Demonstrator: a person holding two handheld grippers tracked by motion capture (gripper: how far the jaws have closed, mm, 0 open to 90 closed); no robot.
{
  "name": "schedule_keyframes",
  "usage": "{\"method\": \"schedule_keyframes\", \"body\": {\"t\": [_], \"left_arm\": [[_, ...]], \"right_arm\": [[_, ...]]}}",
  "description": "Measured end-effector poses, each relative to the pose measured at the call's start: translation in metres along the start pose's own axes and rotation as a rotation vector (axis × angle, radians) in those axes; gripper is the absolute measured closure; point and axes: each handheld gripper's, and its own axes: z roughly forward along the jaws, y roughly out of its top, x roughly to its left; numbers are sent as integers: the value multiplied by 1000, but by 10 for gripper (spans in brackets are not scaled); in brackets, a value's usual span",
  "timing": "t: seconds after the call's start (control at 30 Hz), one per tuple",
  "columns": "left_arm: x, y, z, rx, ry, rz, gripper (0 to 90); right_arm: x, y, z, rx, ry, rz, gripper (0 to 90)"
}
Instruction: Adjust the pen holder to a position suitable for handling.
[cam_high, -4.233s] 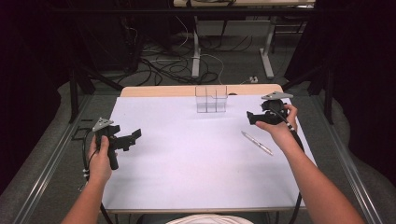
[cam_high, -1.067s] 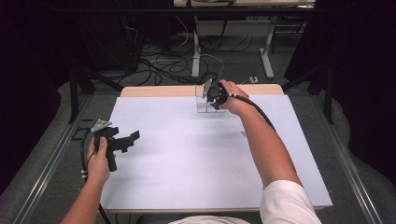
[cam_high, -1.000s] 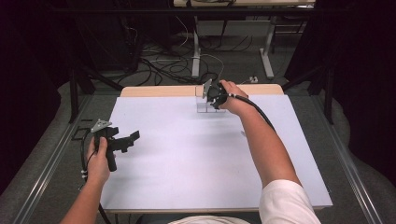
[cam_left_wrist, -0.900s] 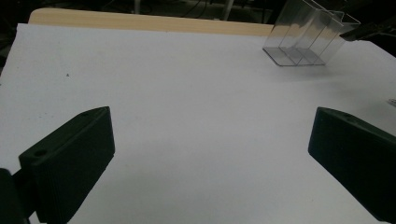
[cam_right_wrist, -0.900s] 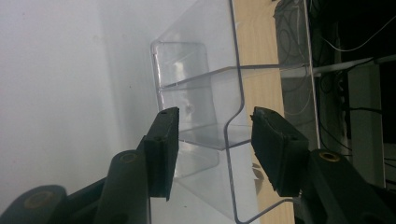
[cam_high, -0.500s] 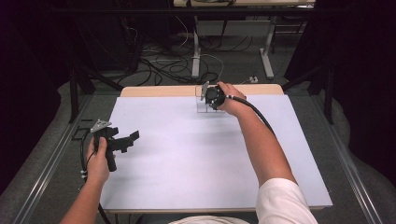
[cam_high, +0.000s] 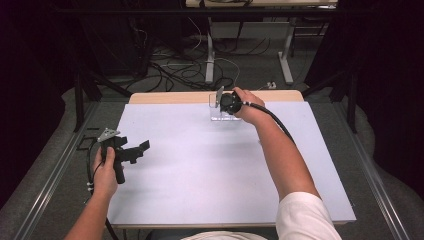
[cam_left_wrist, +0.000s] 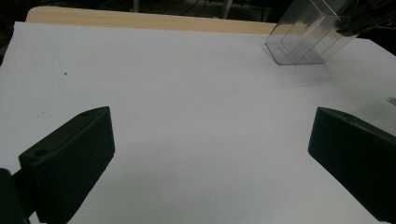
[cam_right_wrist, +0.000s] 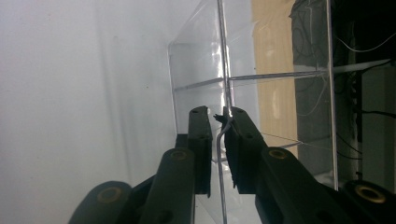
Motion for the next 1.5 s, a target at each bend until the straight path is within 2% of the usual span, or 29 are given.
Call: {"method": "schedule_keyframes", "body": {"t": [0.1,0.23,0.27,0.5,0.57,0.67,0.7,0.73,0.77,0.9,0.97,1.07,1.1,1.23,1.27,1.3,1.43,1.5], "left_arm": [[0,0,0,0,0,-1,4],[0,0,0,1,0,-1,4],[0,0,0,1,-1,-1,3],[0,0,0,2,0,-3,4],[0,0,0,2,0,-3,4],[0,0,0,3,0,-3,4],[0,0,0,2,0,-4,4],[0,0,0,3,0,-5,4],[0,0,0,3,0,-5,4],[0,0,0,2,1,-4,4],[0,0,0,2,1,-4,4],[0,0,0,3,2,-3,4],[0,0,0,3,3,-3,3],[-1,0,0,5,3,-5,3],[-1,0,0,6,4,-5,4],[-1,0,0,6,4,-4,4],[-1,0,0,6,3,-4,4],[-1,-1,0,7,5,-5,4]], "right_arm": [[0,0,-1,6,-1,-15,829],[1,0,-3,23,22,-32,839],[1,0,-2,6,13,-35,841],[3,1,-4,19,19,-48,850],[5,1,-3,6,12,-44,855],[6,3,-4,18,16,-67,877],[7,4,-4,13,13,-62,883],[8,4,-2,-28,-11,-66,886],[8,6,-5,2,0,-63,888],[8,9,-10,-18,18,-66,887],[9,10,-11,-35,10,-75,887],[13,12,-15,-26,15,-64,888],[14,13,-18,-25,26,-86,887],[19,16,-24,-28,28,-90,887],[22,18,-30,-25,38,-88,886],[24,19,-31,-45,34,-88,887],[29,22,-40,-38,44,-85,887],[36,26,-47,-37,51,-87,887]]}}
